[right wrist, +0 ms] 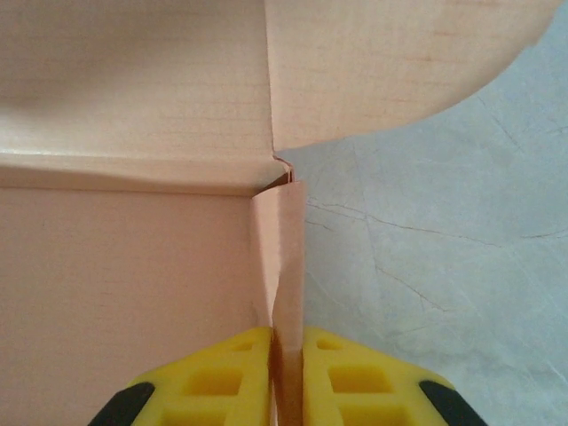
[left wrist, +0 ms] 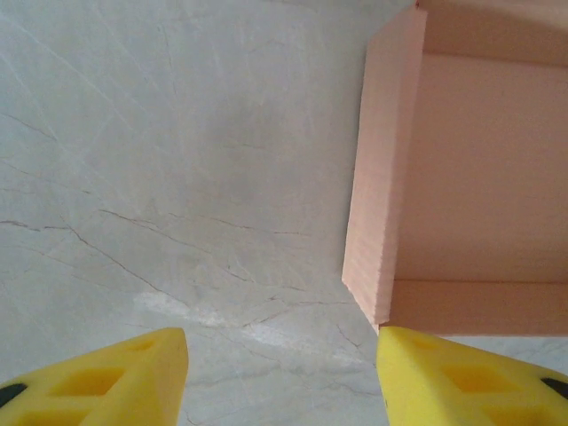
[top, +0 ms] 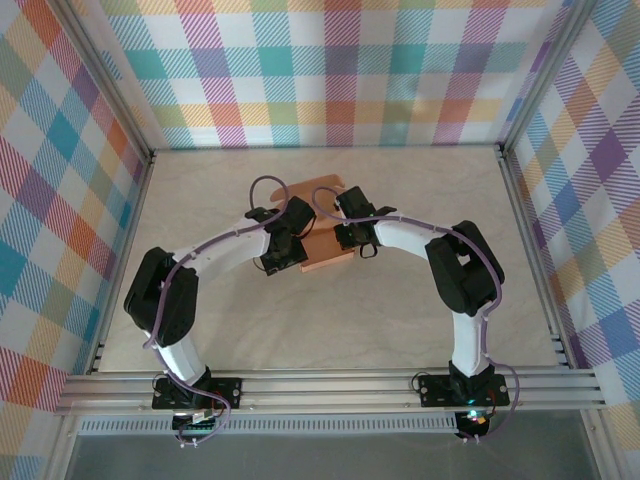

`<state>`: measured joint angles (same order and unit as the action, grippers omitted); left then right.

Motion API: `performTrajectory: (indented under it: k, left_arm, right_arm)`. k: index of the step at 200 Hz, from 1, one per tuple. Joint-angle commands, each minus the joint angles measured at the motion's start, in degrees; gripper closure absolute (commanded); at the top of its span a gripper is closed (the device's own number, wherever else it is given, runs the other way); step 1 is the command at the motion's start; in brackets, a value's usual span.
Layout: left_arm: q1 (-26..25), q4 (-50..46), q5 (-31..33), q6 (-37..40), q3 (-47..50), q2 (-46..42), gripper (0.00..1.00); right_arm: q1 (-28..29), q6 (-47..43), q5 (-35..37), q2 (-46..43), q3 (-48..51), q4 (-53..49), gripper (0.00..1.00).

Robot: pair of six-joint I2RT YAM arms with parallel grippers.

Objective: Fold the paper box

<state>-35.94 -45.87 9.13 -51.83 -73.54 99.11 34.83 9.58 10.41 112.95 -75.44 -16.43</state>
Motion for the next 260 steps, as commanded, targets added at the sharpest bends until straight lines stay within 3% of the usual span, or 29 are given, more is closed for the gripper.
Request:
performTrajectory:
  k: [1, 70, 128, 189, 216, 260]
  left_arm:
    - [0.88, 1.38, 1.44, -0.56, 0.85, -0.98, 0.42]
    - [1.33, 2.25, -0.32, 0.21, 0.9, 0.23, 0.43]
    - [1.44, 2.38, -0.54, 0.24, 1.09, 0.31, 0.44]
    - [1.49, 2.46, -0.89, 0.15, 0.93, 0.75, 0.44]
    - [1.49, 2.27, -0.6, 0.0, 0.81, 0.7, 0.44]
    - [1.44, 3.14, 0.58, -0.32, 2.47, -0.83, 0.44]
  right_arm:
    - [-0.2, -0.27, -1.41, 2.15, -0.78, -4.21, 0.84]
    - [-0.21, -0.62, -1.49, 3.36, -2.98, -5.28, 0.81]
    - [0.02, -2.11, 2.16, 4.34, -3.54, -7.11, 1.0]
    - [0.71, -2.25, 13.28, 6.17, -3.2, -9.61, 1.0]
    - [0.68, -1.48, 12.17, 5.35, -2.66, -8.98, 1.0]
    - [-1.05, 0.65, 2.99, 1.14, -1.56, -6.32, 0.78]
